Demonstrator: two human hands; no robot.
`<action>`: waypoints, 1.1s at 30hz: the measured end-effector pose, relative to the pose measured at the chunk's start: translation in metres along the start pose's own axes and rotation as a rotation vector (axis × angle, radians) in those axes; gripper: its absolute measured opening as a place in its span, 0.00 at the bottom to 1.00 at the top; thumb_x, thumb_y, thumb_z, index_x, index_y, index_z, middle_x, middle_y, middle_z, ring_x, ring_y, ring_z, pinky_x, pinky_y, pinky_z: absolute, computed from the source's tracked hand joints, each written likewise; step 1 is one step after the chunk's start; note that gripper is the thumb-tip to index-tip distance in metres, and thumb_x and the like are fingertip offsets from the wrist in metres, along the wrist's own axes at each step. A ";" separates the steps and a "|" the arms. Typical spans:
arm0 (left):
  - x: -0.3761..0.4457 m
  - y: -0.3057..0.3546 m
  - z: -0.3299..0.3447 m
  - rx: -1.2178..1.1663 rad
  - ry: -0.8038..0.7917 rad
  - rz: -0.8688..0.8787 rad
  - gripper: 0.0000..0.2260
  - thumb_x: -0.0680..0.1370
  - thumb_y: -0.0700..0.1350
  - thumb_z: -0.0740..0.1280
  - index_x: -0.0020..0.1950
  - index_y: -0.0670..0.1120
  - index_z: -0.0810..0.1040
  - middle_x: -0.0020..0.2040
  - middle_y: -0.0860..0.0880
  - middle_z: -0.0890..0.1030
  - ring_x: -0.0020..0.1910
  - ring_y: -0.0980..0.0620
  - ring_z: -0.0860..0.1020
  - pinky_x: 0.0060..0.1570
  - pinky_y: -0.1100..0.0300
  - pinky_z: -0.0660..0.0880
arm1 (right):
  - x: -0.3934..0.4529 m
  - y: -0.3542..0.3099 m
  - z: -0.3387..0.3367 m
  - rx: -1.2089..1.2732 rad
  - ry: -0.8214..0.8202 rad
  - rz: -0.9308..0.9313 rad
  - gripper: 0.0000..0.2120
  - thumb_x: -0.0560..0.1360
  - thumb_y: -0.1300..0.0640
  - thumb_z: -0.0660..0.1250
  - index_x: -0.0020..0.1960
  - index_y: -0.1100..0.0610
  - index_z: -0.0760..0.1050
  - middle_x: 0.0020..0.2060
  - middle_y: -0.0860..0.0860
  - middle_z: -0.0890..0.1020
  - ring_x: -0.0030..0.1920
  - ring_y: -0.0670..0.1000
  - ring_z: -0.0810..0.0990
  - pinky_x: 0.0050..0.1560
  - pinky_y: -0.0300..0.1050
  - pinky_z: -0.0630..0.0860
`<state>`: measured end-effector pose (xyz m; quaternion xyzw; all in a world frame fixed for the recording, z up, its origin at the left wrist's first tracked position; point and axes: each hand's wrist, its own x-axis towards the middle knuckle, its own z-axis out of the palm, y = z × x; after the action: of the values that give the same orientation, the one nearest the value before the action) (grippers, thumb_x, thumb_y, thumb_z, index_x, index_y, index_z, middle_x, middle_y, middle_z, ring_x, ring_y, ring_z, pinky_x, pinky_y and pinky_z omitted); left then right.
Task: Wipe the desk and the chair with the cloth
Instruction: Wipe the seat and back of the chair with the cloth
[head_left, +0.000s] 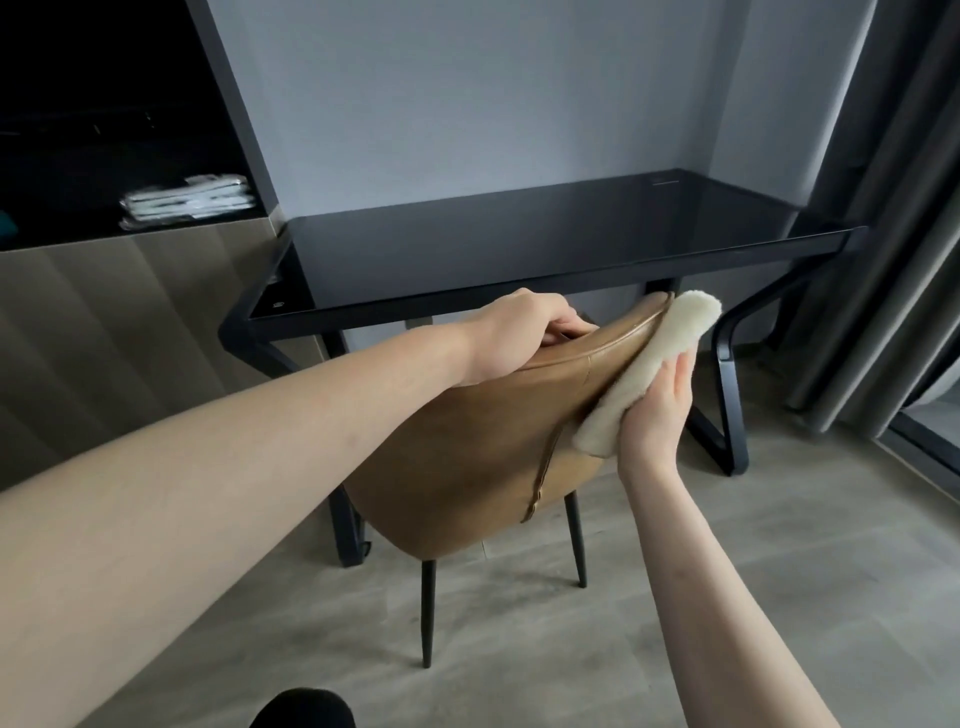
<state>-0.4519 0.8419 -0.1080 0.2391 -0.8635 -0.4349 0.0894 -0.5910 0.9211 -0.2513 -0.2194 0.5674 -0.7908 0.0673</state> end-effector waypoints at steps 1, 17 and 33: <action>0.001 -0.001 0.000 0.012 0.006 0.009 0.24 0.87 0.44 0.50 0.64 0.47 0.87 0.45 0.64 0.85 0.40 0.71 0.80 0.42 0.79 0.71 | 0.004 0.006 0.000 0.035 0.004 0.106 0.29 0.81 0.36 0.57 0.81 0.41 0.66 0.74 0.42 0.77 0.73 0.44 0.75 0.79 0.55 0.68; 0.006 -0.004 -0.004 -0.355 -0.045 -0.179 0.23 0.83 0.46 0.53 0.65 0.40 0.85 0.56 0.45 0.88 0.54 0.47 0.83 0.56 0.58 0.80 | -0.102 -0.006 0.053 -0.040 -0.019 0.120 0.35 0.84 0.34 0.49 0.86 0.40 0.40 0.86 0.43 0.49 0.85 0.48 0.50 0.84 0.59 0.50; 0.000 -0.002 -0.003 -0.429 -0.042 -0.175 0.23 0.82 0.45 0.55 0.68 0.38 0.82 0.45 0.52 0.88 0.38 0.55 0.82 0.46 0.64 0.79 | -0.027 0.007 0.025 0.042 0.094 0.053 0.17 0.85 0.45 0.55 0.71 0.47 0.69 0.63 0.43 0.79 0.63 0.35 0.77 0.69 0.42 0.71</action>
<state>-0.4502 0.8389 -0.1078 0.2796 -0.7290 -0.6194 0.0823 -0.5573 0.9064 -0.2583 -0.1656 0.5589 -0.8099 0.0662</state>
